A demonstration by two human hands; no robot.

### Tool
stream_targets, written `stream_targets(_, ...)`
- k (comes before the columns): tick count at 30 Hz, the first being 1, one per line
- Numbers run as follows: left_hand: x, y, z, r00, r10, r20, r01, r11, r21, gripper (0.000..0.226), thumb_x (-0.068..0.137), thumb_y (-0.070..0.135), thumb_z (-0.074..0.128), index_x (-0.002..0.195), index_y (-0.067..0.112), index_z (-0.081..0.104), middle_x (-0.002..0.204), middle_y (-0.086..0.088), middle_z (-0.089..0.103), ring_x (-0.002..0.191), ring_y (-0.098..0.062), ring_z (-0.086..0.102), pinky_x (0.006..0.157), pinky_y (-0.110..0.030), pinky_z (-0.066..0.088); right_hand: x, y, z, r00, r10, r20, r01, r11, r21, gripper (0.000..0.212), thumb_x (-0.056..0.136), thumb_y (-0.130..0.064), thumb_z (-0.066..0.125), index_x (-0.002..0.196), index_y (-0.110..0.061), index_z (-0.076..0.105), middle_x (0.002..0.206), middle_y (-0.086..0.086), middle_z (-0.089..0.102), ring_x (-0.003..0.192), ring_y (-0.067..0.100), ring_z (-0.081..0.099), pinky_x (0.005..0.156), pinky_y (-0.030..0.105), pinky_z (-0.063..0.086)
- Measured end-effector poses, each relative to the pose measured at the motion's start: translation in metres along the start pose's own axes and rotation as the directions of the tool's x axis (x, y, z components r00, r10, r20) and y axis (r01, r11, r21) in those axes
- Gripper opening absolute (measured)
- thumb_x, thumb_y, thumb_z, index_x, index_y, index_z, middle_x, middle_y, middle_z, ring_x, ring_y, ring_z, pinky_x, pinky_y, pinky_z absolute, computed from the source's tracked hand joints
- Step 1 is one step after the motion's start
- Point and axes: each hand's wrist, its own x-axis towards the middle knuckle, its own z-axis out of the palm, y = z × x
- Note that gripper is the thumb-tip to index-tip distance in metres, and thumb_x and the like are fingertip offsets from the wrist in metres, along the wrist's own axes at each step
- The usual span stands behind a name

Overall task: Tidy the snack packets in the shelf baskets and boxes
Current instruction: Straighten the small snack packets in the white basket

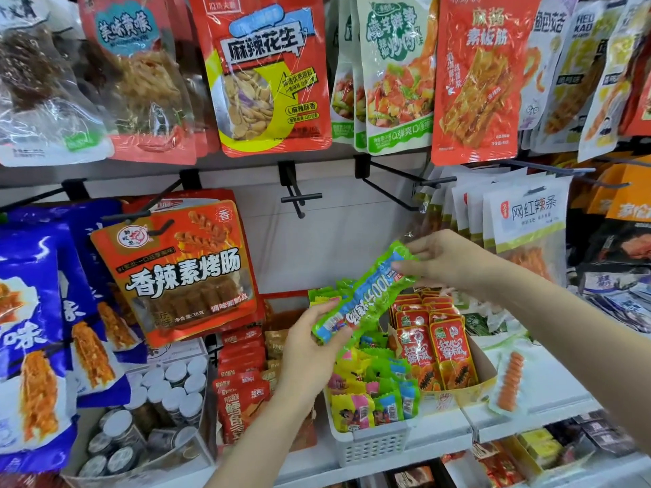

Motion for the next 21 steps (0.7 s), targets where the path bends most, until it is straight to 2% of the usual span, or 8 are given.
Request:
stream_targets(1, 0.008, 0.000, 0.002, 1.000, 0.030, -0.001, -0.030, 0.999, 0.033, 0.039, 0.084, 0.008, 0.076, 0.109, 0.035, 0.065, 0.104, 0.014, 0.072, 0.085, -0.011, 0.071, 0.067, -0.027, 0.058, 0.001, -0.001, -0.002, 0.999, -0.021, -0.048, 0.017, 0.997, -0.070, 0.027, 0.084, -0.030, 0.073, 0.107, -0.016, 0.074, 0.098, 0.002, 0.076, 0.085, 0.017, 0.073, 0.077, 0.035, 0.060)
stream_targets(3, 0.027, -0.005, 0.005, 0.999, 0.053, 0.003, -0.053, 0.994, 0.099, 0.040, 0.088, 0.002, 0.069, 0.115, 0.030, 0.061, 0.105, 0.015, 0.070, 0.089, -0.013, 0.071, 0.076, -0.030, 0.058, 0.003, 0.000, -0.007, 0.972, -0.093, -0.217, 0.078, 0.994, -0.077, 0.019, 0.084, -0.029, 0.074, 0.099, -0.017, 0.075, 0.080, -0.005, 0.076, 0.067, 0.003, 0.071, 0.056, 0.015, 0.054)
stream_targets(6, 0.051, -0.016, -0.001, 0.992, 0.130, 0.005, -0.119, 0.892, 0.437, 0.039, 0.090, -0.004, 0.059, 0.125, 0.012, 0.061, 0.123, -0.004, 0.061, 0.108, -0.020, 0.062, 0.100, -0.026, 0.046, 0.008, 0.010, -0.010, 0.829, -0.297, -0.474, 0.171, 0.942, -0.290, 0.021, 0.086, -0.026, 0.073, 0.106, -0.018, 0.074, 0.081, -0.010, 0.069, 0.054, -0.013, 0.056, 0.046, -0.001, 0.038)
stream_targets(8, 0.060, -0.022, -0.003, 0.971, 0.199, 0.135, -0.239, 0.752, 0.615, 0.036, 0.092, 0.007, 0.061, 0.128, 0.009, 0.060, 0.129, -0.006, 0.057, 0.120, -0.021, 0.055, 0.101, -0.016, 0.033, 0.012, 0.020, -0.006, 0.773, -0.396, -0.495, 0.170, 0.882, -0.440, 0.026, 0.087, -0.024, 0.072, 0.109, -0.012, 0.074, 0.089, 0.002, 0.075, 0.055, -0.020, 0.047, 0.052, -0.005, 0.036)
stream_targets(10, 0.067, -0.026, 0.003, 0.942, 0.167, 0.291, -0.325, 0.668, 0.670, 0.044, 0.093, 0.024, 0.063, 0.134, 0.010, 0.055, 0.138, -0.006, 0.052, 0.130, -0.022, 0.046, 0.107, -0.022, 0.028, 0.016, 0.029, -0.003, 0.741, -0.438, -0.508, 0.155, 0.849, -0.505, 0.028, 0.087, -0.023, 0.072, 0.112, -0.010, 0.073, 0.092, 0.007, 0.076, 0.057, -0.016, 0.050, 0.060, -0.003, 0.037)
stream_targets(12, 0.076, -0.031, 0.013, 0.912, 0.123, 0.390, -0.380, 0.607, 0.698, 0.056, 0.093, 0.040, 0.061, 0.140, 0.013, 0.049, 0.149, -0.005, 0.043, 0.139, -0.022, 0.035, 0.115, -0.031, 0.023, 0.017, 0.032, -0.001, 0.724, -0.439, -0.532, 0.145, 0.851, -0.505, 0.028, 0.087, -0.025, 0.072, 0.112, -0.011, 0.073, 0.096, 0.006, 0.076, 0.072, -0.005, 0.058, 0.071, 0.007, 0.042)
stream_targets(17, 0.090, -0.044, 0.031, 0.902, -0.093, 0.421, -0.362, 0.367, 0.857, 0.071, 0.092, 0.068, 0.038, 0.146, 0.022, 0.039, 0.156, -0.003, 0.034, 0.147, -0.021, 0.019, 0.119, -0.046, 0.009, 0.015, 0.034, 0.009, 0.749, -0.425, -0.507, 0.188, 0.871, -0.454, 0.028, 0.088, -0.030, 0.070, 0.112, -0.017, 0.073, 0.103, -0.001, 0.075, 0.090, 0.002, 0.065, 0.081, 0.016, 0.047)
stream_targets(21, 0.080, -0.056, 0.028, 0.909, -0.095, 0.405, -0.336, 0.406, 0.850, 0.062, 0.091, 0.073, 0.029, 0.130, 0.031, 0.053, 0.146, 0.004, 0.049, 0.147, -0.013, 0.012, 0.114, -0.048, 0.013, 0.013, 0.036, 0.017, 0.758, -0.454, -0.468, 0.222, 0.855, -0.469, 0.025, 0.087, -0.028, 0.072, 0.110, -0.018, 0.075, 0.100, -0.003, 0.075, 0.084, -0.007, 0.061, 0.074, -0.001, 0.039)
